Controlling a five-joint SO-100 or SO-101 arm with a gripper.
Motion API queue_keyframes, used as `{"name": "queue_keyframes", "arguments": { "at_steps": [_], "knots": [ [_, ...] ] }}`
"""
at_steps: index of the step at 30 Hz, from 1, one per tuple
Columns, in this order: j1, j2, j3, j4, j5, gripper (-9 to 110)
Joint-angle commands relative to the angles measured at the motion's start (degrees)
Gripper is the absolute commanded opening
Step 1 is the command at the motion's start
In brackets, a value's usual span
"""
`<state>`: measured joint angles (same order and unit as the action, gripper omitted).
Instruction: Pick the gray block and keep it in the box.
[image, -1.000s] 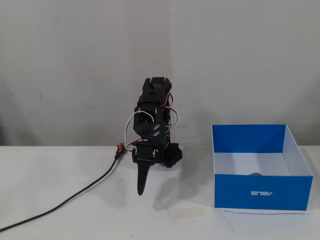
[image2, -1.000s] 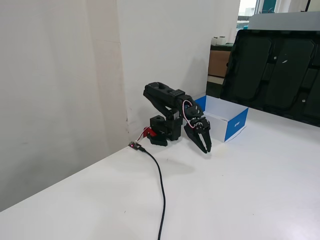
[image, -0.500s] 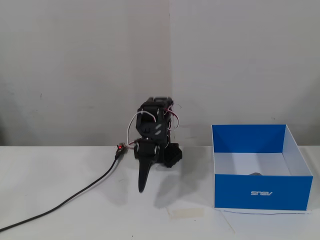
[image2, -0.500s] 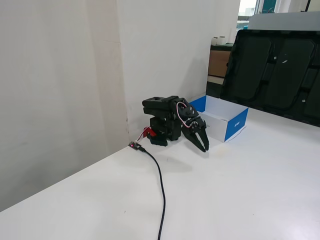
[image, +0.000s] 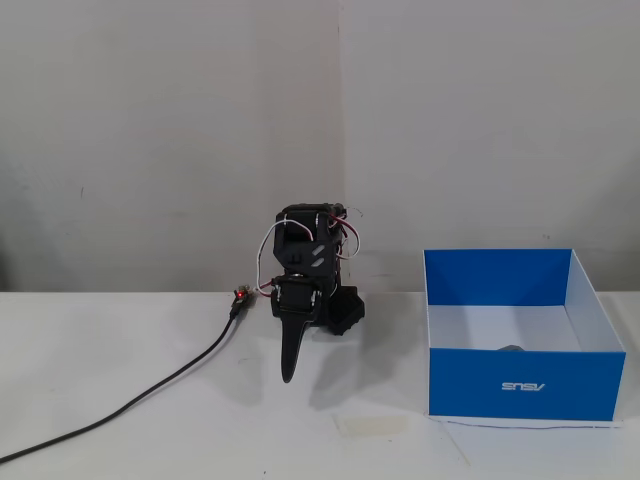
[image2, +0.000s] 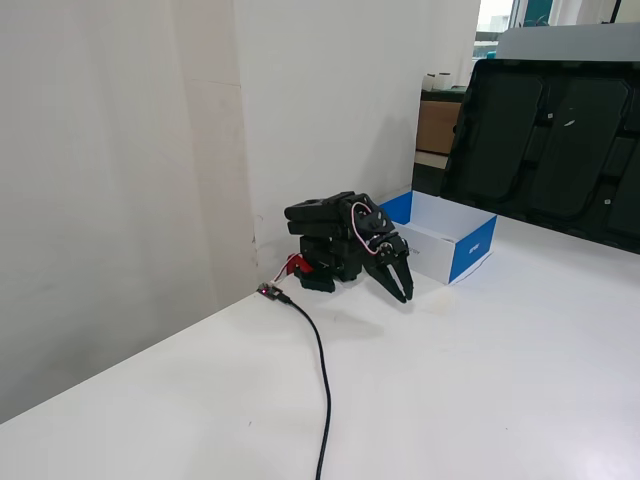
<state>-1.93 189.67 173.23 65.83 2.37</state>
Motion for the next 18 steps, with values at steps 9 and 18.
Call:
{"name": "queue_keyframes", "arguments": {
  "at_steps": [9, 18],
  "knots": [
    [0.1, 6.8, 0.4, 0.3, 0.5, 0],
    [0.0, 6.8, 0.4, 0.3, 0.5, 0]
  ]
}}
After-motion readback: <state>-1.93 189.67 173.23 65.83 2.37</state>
